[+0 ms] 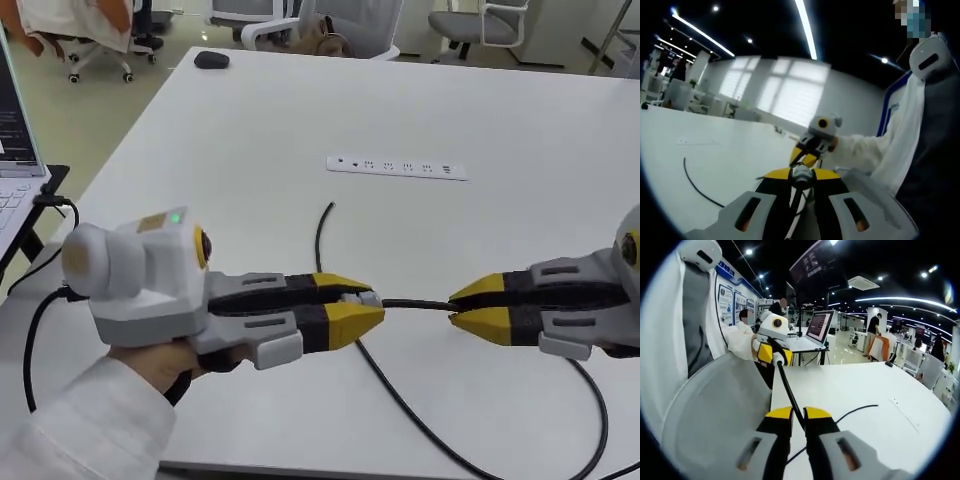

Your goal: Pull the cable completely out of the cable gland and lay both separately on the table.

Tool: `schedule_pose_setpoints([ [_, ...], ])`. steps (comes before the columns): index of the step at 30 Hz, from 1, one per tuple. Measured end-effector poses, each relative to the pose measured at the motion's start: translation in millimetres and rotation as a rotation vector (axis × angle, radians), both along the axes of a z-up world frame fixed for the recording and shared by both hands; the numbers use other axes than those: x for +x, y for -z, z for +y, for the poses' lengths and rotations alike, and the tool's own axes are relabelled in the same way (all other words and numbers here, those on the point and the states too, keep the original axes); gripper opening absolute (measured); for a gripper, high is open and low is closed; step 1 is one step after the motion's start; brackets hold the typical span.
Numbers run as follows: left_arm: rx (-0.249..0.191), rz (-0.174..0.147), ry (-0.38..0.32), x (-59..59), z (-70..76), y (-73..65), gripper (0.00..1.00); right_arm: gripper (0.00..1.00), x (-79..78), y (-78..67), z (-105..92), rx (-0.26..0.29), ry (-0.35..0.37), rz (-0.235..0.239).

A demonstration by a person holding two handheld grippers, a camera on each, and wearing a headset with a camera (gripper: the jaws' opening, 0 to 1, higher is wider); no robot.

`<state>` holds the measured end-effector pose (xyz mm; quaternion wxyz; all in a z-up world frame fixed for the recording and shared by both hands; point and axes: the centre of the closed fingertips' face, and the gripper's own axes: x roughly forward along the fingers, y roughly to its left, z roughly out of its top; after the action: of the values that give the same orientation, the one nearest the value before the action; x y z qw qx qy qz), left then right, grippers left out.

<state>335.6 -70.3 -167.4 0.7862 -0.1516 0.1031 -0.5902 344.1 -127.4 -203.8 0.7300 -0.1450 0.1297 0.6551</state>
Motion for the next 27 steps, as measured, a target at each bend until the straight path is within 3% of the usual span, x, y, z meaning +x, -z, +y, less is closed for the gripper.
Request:
schedule_pose_setpoints([
  [10,-0.002,0.006,-0.007,1.7,1.4,0.8,0.17,0.16,1.6,-16.7,4.2,0.017,-0.006,-0.039],
  [18,0.0,0.004,-0.007,1.0,1.3,0.5,0.17,0.2,-7.6,-35.5,27.0,0.025,-0.089,-0.094],
  [27,-0.004,0.0,-0.009,1.3,2.0,-1.3,0.17,0.2,-14.1,-38.0,45.7,0.025,-0.155,-0.103],
])
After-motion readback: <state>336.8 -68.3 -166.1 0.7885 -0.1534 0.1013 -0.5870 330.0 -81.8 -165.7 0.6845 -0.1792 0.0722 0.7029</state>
